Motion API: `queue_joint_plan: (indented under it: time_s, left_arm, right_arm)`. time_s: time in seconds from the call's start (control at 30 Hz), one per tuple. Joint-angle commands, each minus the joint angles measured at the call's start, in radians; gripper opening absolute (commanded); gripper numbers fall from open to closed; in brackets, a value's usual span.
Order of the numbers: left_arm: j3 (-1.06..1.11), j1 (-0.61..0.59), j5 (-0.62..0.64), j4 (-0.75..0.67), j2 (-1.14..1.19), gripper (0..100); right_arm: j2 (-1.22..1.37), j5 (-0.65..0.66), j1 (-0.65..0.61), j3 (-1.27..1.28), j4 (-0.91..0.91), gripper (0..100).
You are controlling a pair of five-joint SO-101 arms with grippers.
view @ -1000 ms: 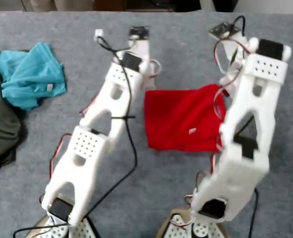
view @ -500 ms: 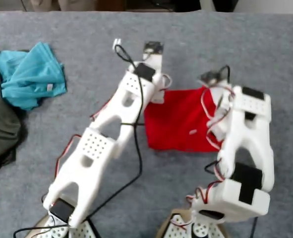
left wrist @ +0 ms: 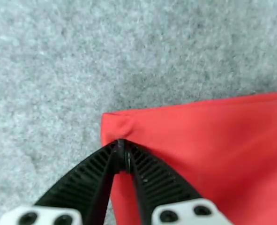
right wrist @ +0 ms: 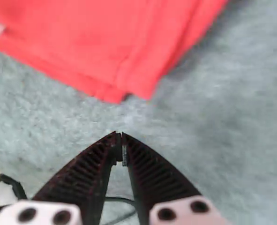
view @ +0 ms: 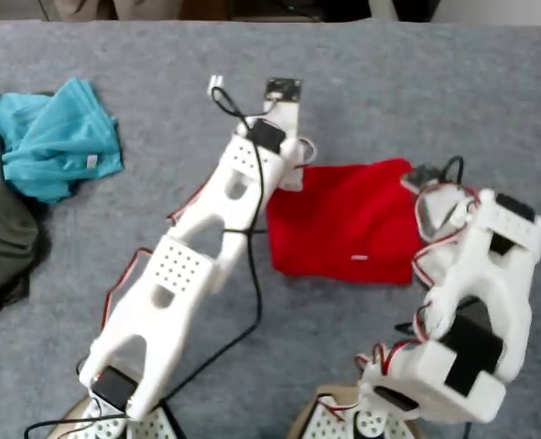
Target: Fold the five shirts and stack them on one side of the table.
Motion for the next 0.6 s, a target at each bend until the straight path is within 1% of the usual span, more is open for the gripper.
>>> queue_joint_plan:
  time_s: [0.0,0.13,0.23,0.3,0.4,0.5,0.57]
  left_arm:
    - [-0.034,-0.014,-0.012,0.003,0.001,2]
    - [-0.034,-0.015,-0.012,0.003,0.001,2]
    - [-0.034,-0.015,-0.014,0.003,0.001,2]
    - [-0.034,-0.015,-0.014,0.003,0.001,2]
    - [-0.034,-0.017,-0.014,0.003,0.001,2]
    - [-0.035,-0.026,-0.014,0.003,0.001,2]
    - [-0.040,-0.040,-0.014,-0.003,0.001,2]
  right_arm:
    - [-0.104,-0.034,-0.065,-0.151,0.052,0.5]
    - [-0.087,-0.117,-0.214,-0.236,0.052,0.5]
    - [-0.015,-0.147,-0.269,-0.231,0.003,0.5]
    - [0.047,-0.146,-0.268,-0.229,-0.017,0.5]
    - [0.145,-0.143,-0.231,-0.228,-0.040,0.5]
    - [0.220,-0.092,-0.180,-0.189,-0.049,0.5]
    - [0.243,-0.069,-0.134,-0.125,-0.094,0.5]
